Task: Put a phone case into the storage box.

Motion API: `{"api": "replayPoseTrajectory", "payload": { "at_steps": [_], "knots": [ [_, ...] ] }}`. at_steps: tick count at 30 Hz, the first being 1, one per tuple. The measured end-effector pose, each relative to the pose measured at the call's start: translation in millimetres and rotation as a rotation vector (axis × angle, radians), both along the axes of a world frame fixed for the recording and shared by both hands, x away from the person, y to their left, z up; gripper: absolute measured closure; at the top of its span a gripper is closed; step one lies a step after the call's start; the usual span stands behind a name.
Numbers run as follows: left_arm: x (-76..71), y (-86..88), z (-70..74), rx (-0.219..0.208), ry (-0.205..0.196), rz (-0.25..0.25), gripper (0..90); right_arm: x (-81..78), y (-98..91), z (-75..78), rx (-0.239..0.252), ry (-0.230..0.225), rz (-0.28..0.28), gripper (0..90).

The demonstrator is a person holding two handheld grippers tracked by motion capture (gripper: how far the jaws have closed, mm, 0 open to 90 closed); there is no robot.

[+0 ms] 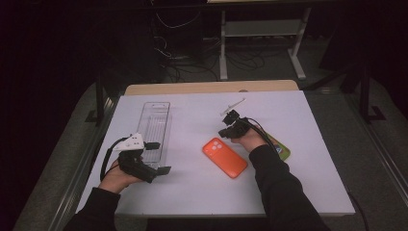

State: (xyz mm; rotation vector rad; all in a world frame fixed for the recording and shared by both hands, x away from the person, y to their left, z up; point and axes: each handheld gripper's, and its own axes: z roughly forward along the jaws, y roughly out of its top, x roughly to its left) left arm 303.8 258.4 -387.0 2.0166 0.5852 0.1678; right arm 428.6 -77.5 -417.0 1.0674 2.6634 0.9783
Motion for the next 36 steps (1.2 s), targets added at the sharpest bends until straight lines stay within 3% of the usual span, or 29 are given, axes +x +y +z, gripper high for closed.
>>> {"api": "replayPoseTrajectory", "payload": {
  "at_steps": [9, 20, 28, 29, 32, 35, 36],
  "knots": [
    [0.0, -0.1, 0.1, 0.003, -0.002, -0.003, 0.0, 6.0, 5.8, -14.2, -0.035, 0.020, 0.013, 88.3],
    [-0.8, -1.4, -0.2, 0.008, 0.004, -0.008, 0.0, 2.6, 11.8, -15.0, -0.029, 0.029, 0.042, 88.4],
    [-0.8, -2.5, -0.7, 0.010, 0.001, -0.017, 0.0, -6.1, 24.4, -16.2, -0.011, 0.038, 0.111, 88.4],
    [-0.8, -2.5, -0.8, 0.012, 0.000, -0.017, 0.0, -8.7, 28.1, -17.0, -0.019, 0.032, 0.147, 88.4],
    [-0.7, -2.8, -1.1, 0.009, 0.001, -0.014, 0.0, -11.4, 32.4, -16.9, -0.021, 0.026, 0.173, 88.3],
    [-0.6, -2.4, -0.8, 0.016, -0.003, -0.019, 0.0, -11.3, 30.0, -14.1, -0.002, 0.014, 0.171, 88.2],
    [-0.9, -2.5, -0.9, 0.014, 0.000, -0.016, 0.0, -13.7, 24.1, -5.6, 0.035, 0.014, 0.138, 84.7]
  ]
}}
